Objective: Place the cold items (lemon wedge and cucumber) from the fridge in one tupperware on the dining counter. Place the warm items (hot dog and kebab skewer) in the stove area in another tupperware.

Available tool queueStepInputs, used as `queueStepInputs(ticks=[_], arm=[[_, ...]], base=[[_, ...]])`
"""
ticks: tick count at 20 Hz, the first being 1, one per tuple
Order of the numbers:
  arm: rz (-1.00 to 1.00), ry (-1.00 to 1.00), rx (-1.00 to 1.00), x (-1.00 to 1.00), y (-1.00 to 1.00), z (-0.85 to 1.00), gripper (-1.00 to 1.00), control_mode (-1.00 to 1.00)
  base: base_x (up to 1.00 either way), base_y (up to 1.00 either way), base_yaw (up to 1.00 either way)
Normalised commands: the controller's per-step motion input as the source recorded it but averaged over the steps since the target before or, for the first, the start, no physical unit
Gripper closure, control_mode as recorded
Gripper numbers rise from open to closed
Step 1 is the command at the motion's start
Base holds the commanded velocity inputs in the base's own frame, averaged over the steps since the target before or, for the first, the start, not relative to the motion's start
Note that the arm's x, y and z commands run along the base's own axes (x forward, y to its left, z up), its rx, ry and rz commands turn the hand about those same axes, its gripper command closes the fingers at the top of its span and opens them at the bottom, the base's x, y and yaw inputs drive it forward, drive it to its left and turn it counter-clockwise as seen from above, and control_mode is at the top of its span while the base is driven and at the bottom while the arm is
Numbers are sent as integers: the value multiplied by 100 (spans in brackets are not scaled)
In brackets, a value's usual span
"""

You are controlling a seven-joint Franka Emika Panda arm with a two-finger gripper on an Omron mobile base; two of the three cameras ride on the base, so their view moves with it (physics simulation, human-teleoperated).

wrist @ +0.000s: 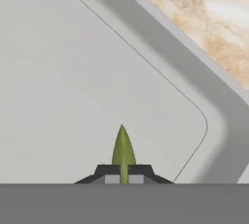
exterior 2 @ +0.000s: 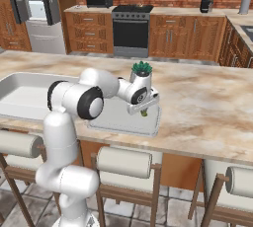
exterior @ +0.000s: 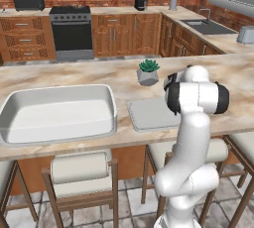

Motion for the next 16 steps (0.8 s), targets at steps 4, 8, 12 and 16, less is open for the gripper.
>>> queueStepInputs(ticks=[4, 8, 12, 16], arm=[[0, 5, 3, -1, 0, -17, 100, -100], [0, 4, 3, -3, 0, -18, 100, -100], [0, 3, 2, 0, 0, -13, 100, -100], [0, 0, 0, 0, 0, -3, -100, -100]], base=[[0, 0, 0], [0, 0, 0], [0, 0, 0], [0, 0, 0]])
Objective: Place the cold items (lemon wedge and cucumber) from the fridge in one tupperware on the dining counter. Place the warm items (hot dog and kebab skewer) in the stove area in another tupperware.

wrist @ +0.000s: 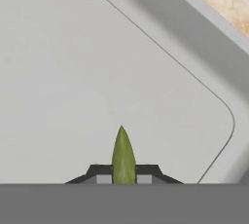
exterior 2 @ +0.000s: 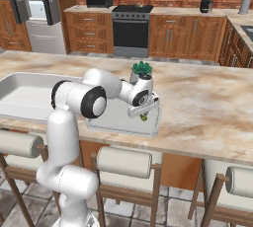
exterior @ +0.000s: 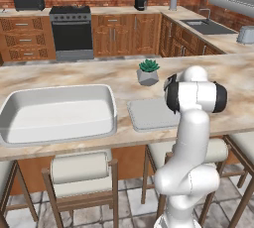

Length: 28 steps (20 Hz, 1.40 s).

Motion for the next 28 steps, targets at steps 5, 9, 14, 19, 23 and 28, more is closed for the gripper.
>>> queueStepInputs(ticks=[5, 9, 14, 19, 23, 28], arm=[[0, 0, 0, 0, 0, 0, -100, -100], [0, 0, -3, -10, 0, 14, -100, -100], [-13, 0, -4, -56, 8, 81, -100, -100], [-28, 8, 0, -93, 37, 99, -100, -100], [-28, 5, 4, -100, 43, 100, -100, -100], [-34, -1, 3, -99, 77, 99, -100, -100]], base=[[0, 0, 0], [0, 0, 0], [0, 0, 0], [0, 0, 0], [0, 0, 0], [0, 0, 0]])
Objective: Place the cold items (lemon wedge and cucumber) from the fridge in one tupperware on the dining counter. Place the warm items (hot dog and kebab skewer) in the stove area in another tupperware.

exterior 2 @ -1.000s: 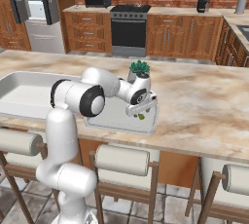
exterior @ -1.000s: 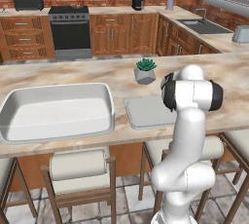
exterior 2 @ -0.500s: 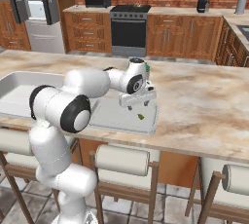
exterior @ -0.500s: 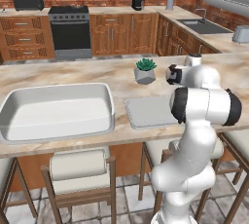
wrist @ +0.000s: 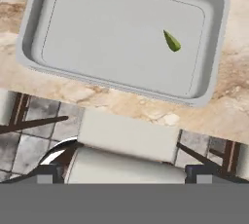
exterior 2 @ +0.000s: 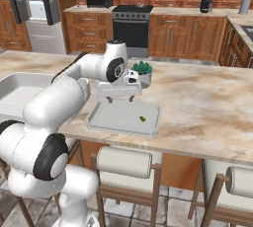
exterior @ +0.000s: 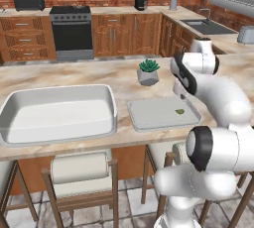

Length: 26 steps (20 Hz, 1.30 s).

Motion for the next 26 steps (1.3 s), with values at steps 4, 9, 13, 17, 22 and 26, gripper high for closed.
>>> queueStepInputs(ticks=[4, 9, 13, 17, 22, 26], arm=[[-28, -3, 0, -84, 87, 80, -100, -100], [-29, 0, 0, -80, 97, 76, -100, -100], [-37, -9, -1, -66, 93, 43, -100, -100], [-37, -15, 0, -74, 68, 43, -100, -100], [-19, -6, 3, -67, 12, 23, -100, -100], [9, 1, 2, -41, -25, 0, -100, -100]], base=[[0, 0, 0], [0, 0, 0], [0, 0, 0], [0, 0, 0], [0, 0, 0], [0, 0, 0]])
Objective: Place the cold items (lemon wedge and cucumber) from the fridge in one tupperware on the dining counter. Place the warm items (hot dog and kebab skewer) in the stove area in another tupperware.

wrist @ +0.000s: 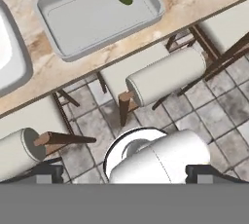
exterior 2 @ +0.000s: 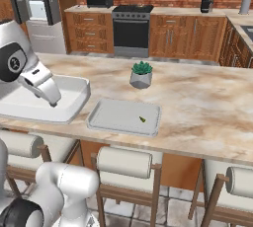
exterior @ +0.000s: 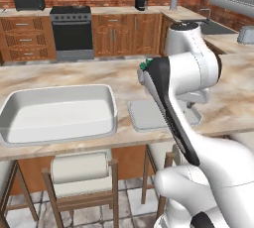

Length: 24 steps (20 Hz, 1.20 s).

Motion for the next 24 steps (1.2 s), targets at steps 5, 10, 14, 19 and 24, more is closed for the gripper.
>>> queueStepInputs(ticks=[5, 10, 14, 19, 24], arm=[[40, 5, -1, -34, -36, 0, -100, -100], [48, 28, -10, -8, -4, -19, -100, -100], [18, 2, 2, 0, -23, -66, -100, -100], [0, 6, 1, 0, 0, -63, -100, -100], [0, 0, 3, 0, 0, -12, -100, -100]], base=[[0, 0, 0], [0, 0, 0], [0, 0, 0], [0, 0, 0], [0, 0, 0]])
